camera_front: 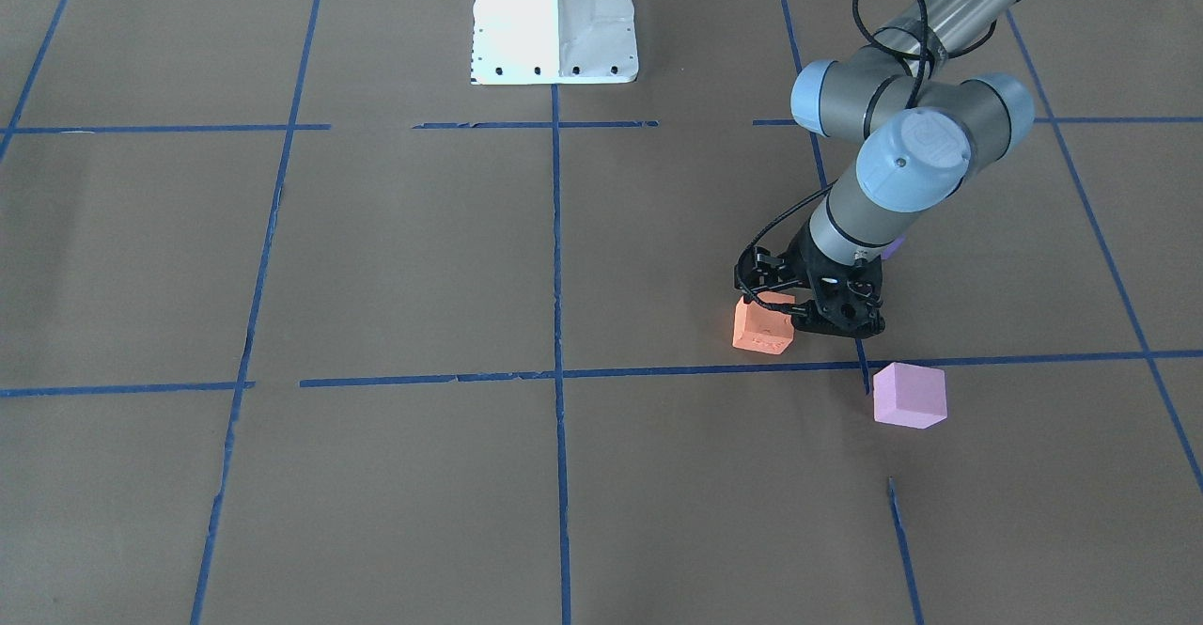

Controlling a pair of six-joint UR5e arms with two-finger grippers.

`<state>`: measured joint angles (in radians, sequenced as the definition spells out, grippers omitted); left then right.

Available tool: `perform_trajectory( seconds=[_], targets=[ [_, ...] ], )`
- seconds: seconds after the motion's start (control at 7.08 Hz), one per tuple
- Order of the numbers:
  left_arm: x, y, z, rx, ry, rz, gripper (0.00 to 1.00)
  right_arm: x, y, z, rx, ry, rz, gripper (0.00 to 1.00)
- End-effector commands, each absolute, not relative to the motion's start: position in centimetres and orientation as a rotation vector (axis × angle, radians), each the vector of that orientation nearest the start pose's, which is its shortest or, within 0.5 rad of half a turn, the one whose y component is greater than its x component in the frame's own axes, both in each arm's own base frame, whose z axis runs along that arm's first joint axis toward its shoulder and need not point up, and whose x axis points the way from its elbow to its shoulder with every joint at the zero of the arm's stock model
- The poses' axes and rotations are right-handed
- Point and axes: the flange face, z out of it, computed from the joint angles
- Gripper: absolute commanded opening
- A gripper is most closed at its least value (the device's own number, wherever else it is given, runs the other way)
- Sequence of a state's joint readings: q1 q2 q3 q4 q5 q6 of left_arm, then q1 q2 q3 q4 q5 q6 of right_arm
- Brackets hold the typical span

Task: Arrange blocks in a line
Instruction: 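Reach the left gripper down over the orange cube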

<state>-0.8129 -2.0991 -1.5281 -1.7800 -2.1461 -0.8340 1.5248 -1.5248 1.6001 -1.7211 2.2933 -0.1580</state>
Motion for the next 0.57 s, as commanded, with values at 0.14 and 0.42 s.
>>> perform_trajectory(
  seconds=[0.14, 0.42],
  targets=[
    [42.5, -55.8, 35.5, 0.089, 0.866, 0.127, 1.00, 4.4, -50.7, 63.9, -0.030, -0.726, -0.168, 1.00],
    [43.7, -54.9, 35.4, 0.072, 0.875, 0.118, 1.00, 4.4, -50.7, 63.9, -0.030, -0.726, -0.168, 1.00]
  ],
)
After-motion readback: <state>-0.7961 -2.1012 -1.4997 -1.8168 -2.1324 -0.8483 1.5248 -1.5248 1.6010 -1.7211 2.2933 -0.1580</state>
